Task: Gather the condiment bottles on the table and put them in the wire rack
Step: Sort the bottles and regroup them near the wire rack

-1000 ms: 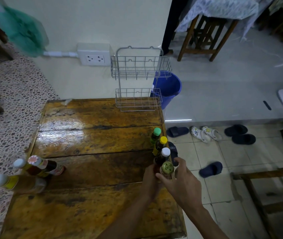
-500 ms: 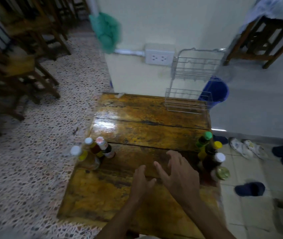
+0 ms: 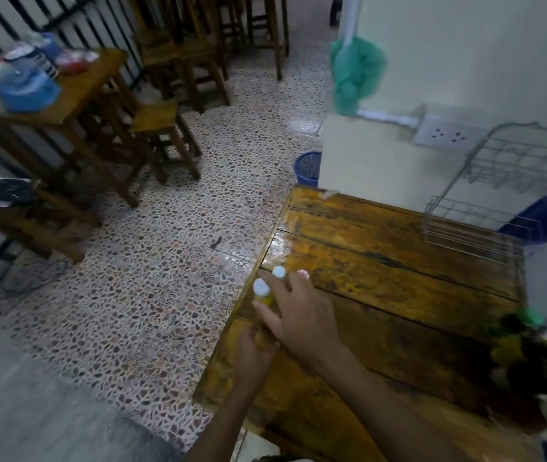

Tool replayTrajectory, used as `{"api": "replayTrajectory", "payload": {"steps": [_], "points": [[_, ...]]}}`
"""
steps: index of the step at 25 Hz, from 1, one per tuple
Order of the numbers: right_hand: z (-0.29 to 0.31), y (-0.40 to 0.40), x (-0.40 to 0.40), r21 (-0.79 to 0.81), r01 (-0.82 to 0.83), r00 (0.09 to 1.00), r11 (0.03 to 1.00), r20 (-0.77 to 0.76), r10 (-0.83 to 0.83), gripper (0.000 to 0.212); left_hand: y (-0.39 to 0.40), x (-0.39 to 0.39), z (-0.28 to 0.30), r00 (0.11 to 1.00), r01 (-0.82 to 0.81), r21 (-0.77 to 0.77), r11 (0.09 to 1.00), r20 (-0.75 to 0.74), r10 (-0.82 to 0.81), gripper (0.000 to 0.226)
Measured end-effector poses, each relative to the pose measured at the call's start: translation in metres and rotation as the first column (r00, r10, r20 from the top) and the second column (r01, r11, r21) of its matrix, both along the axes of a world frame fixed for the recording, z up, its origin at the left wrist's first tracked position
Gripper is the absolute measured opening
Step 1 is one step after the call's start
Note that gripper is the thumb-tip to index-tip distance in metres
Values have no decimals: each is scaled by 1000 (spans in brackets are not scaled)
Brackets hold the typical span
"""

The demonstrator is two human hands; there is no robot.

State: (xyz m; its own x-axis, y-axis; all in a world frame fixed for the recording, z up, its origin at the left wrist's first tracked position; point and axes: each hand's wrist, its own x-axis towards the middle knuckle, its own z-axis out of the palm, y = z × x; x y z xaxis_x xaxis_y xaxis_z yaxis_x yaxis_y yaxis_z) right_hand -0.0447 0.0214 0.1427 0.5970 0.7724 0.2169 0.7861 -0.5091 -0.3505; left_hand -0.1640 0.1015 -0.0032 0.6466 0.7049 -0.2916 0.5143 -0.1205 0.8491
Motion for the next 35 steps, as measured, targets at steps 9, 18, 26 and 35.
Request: {"api": "replayTrajectory", "payload": {"steps": [9,18,26,35], "points": [[-28,12,0,-214,-102,965,971,218,149,36,17,27,22,983,115,105,988,132,-128,27],[0,-93,47,-165,-235,943,958,199,266,32,-32,25,33,871,490,-40,871,51,-488,50],[-26,-155,76,-249,-34,963,968,251,99,39,-48,57,39,722,691,51,721,-92,-685,66],[-71,-176,30,-257,230,973,939,85,-215,48,-56,36,20,580,798,15,602,-293,-761,75]]}}
